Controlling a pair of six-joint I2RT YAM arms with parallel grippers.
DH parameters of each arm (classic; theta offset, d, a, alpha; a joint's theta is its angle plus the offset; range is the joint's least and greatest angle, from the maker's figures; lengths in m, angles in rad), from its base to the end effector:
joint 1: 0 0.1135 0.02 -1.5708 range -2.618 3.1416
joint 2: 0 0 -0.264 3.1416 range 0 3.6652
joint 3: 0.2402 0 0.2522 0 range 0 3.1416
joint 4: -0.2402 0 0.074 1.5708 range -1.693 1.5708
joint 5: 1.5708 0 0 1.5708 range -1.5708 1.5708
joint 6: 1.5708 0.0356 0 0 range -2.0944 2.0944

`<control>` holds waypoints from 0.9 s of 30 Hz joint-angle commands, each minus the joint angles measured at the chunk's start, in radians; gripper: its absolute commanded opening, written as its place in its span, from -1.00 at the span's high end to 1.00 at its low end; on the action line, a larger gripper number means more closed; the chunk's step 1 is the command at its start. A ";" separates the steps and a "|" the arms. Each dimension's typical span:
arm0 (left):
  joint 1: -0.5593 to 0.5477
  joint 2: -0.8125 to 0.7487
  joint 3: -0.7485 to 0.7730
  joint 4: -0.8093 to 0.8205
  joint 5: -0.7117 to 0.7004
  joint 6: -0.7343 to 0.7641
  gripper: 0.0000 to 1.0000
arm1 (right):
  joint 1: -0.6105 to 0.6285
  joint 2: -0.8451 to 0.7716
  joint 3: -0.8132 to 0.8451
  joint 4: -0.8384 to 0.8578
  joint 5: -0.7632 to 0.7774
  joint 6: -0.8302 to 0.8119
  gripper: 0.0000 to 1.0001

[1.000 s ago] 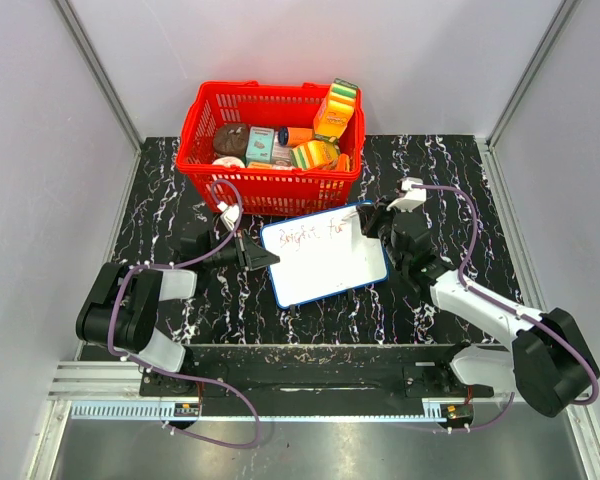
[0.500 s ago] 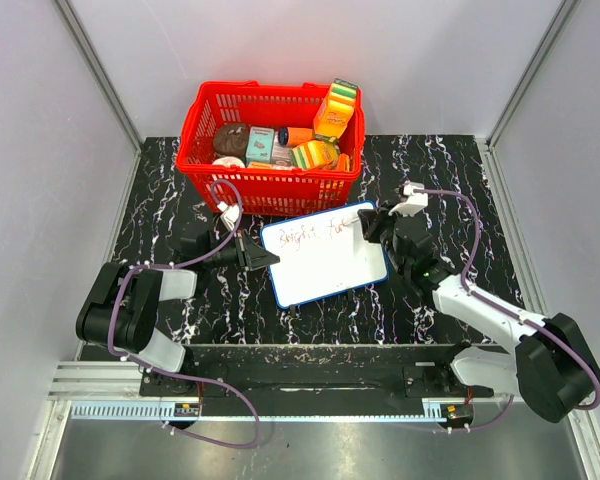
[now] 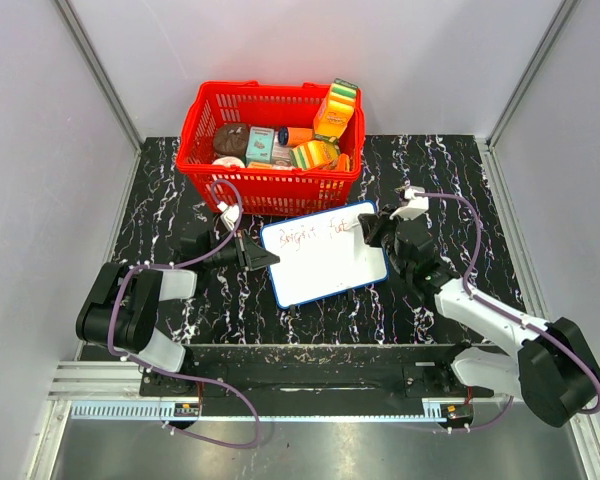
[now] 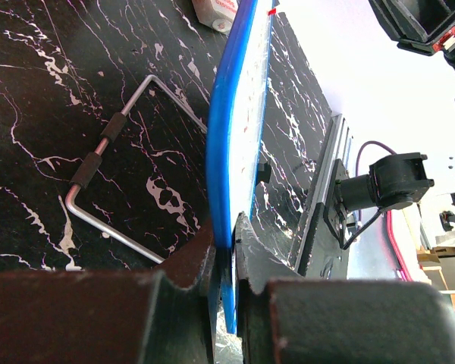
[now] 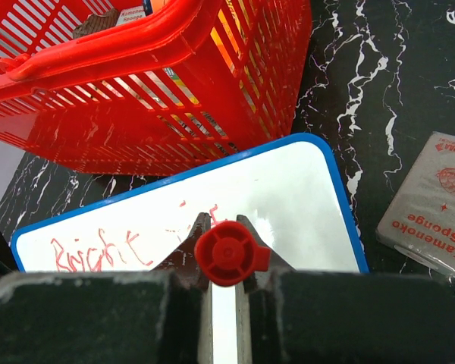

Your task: Write a sentence on the whiteboard

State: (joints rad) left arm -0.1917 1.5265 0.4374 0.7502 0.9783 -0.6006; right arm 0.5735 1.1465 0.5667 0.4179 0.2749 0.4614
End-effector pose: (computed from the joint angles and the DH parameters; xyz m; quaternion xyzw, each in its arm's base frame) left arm 0.2531 -0.0792 0.1567 0.1195 0.7606 -0.5506 0.3225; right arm 0.2203 0.1308 0.2526 0.0463 0.7586 0.2266 0.6092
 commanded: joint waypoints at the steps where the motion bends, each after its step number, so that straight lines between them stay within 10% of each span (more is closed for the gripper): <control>1: -0.011 -0.011 0.012 -0.025 -0.076 0.105 1.00 | -0.006 -0.028 -0.008 -0.008 0.014 -0.003 1.00; 27: -0.012 -0.012 0.012 -0.025 -0.079 0.104 1.00 | -0.006 -0.177 0.036 -0.076 0.047 -0.043 1.00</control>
State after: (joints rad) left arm -0.1921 1.5265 0.4374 0.7506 0.9787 -0.5987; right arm 0.5732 0.9901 0.5629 0.3553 0.2977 0.4450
